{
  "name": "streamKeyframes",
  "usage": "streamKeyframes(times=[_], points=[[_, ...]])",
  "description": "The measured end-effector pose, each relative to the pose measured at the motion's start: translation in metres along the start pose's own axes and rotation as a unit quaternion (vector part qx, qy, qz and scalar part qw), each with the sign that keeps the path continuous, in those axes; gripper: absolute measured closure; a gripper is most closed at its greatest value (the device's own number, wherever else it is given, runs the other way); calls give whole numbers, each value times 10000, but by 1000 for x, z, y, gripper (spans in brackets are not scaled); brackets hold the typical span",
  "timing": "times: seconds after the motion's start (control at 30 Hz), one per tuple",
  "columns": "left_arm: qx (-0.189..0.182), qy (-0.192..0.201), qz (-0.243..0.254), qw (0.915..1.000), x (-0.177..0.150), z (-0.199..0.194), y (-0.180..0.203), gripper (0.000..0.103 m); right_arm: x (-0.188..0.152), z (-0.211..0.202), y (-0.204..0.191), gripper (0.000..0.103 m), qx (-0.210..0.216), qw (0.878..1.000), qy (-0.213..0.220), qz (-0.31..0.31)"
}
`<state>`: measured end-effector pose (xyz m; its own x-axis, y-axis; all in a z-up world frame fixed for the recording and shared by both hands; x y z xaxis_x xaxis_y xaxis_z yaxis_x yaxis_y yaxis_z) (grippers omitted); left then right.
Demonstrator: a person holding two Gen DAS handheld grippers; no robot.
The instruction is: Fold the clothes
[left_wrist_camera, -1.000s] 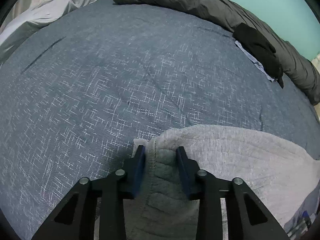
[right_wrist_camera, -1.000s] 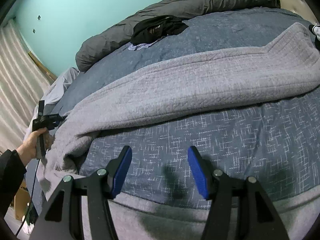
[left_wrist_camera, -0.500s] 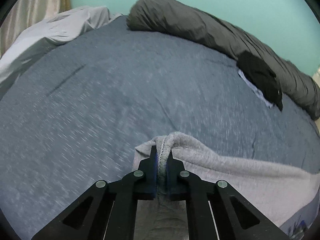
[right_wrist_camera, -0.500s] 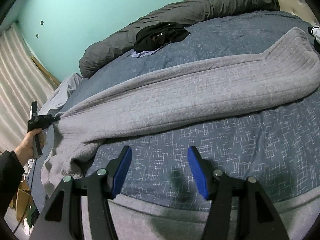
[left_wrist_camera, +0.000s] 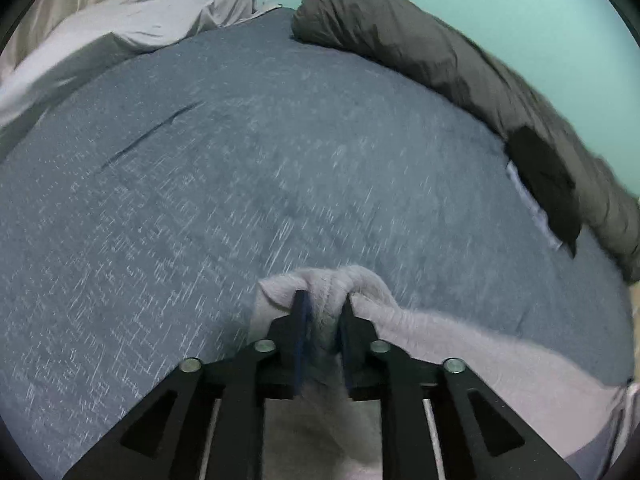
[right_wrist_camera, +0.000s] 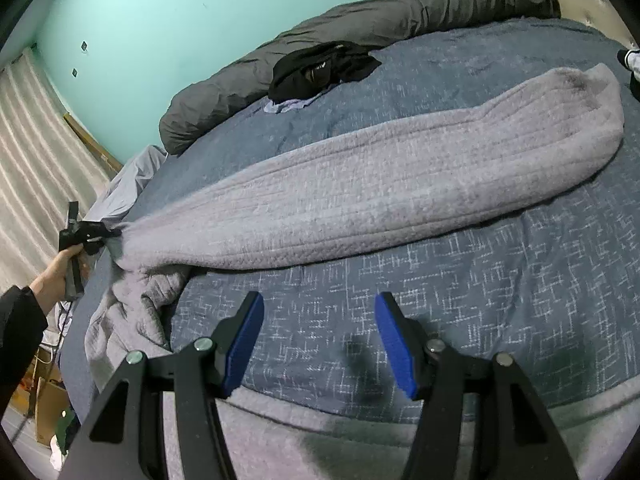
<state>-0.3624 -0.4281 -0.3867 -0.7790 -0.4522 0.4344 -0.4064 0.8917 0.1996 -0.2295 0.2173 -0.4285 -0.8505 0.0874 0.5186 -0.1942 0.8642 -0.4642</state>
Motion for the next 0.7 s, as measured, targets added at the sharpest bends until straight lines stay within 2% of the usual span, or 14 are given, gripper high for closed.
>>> streamKeyframes(times=[0.07,0.13,0.2,0.4,0.6,0.7], points=[[11,10,-63,10000,-10,1,-1,80,2,-3,3,44,-10,10000,20,43],[-147,80,-63,9998,-22,-9,4,70,4,-5,6,44,-20,10000,40,87],[-251,162,108,9995,-33,-19,12,68,6,-8,8,44,-30,9999,60,130],[-619,42,510,9968,-81,-29,50,66,11,-16,17,44,-59,9996,121,260],[-987,-88,907,9909,-128,-38,88,59,58,-56,91,43,-830,9951,102,532],[-1202,-72,787,9896,-144,-37,101,56,83,-77,129,43,-1232,9901,91,670]])
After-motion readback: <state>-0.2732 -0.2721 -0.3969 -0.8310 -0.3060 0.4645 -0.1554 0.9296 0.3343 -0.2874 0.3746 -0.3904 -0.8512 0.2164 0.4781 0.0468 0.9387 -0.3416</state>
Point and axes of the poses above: each gripper's, at about its wrist camera, not at the fingertips, and z roughly the way its jaws point, y to its right, x to its top, the point moved 4 cm from there along z, roughly the way its jaws point, and after that the axes turned 7 degrees about -y, right-handed, at the moved point
